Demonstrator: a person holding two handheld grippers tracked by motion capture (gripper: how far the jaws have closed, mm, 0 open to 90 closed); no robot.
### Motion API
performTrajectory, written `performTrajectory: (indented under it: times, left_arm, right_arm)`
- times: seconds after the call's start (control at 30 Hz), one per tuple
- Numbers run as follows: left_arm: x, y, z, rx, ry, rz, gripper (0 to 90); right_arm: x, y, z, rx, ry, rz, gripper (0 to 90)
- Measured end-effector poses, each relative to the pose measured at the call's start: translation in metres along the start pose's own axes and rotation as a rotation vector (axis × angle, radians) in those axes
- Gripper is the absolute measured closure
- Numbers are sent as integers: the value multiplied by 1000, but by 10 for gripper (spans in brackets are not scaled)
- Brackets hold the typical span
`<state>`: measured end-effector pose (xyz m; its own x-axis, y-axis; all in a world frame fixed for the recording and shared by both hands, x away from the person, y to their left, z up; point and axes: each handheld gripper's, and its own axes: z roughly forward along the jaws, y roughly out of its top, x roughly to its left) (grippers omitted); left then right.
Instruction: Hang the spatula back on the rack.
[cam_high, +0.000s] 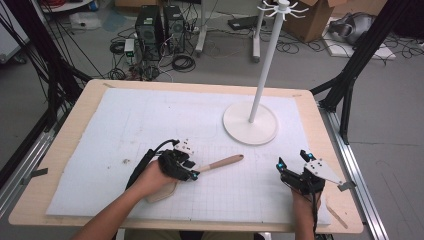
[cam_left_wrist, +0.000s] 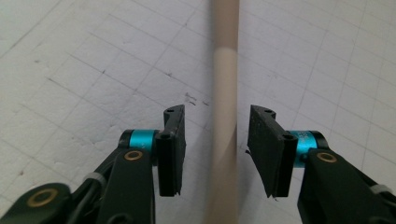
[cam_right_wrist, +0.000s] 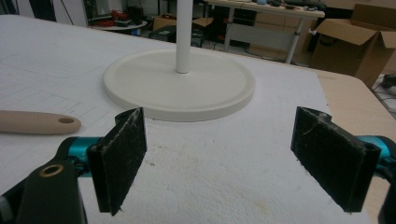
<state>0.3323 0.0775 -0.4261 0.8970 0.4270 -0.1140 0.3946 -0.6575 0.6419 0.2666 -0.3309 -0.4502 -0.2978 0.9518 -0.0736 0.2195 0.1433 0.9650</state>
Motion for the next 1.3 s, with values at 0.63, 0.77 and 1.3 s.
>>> performTrajectory:
  times: [0.63, 0.77, 1.3]
  left_arm:
    - [-1, 1, 4, 42, -29, 1, 780]
    - [-4, 3, -2, 5, -23, 5, 781]
    - [-6, 8, -46, -257, 57, -61, 780]
  right_arm:
    - [1, 0, 0, 3, -1, 7, 175]
    - [1, 0, 0, 3, -1, -4, 178]
    - [-1, 3, -1, 6, 8, 104, 178]
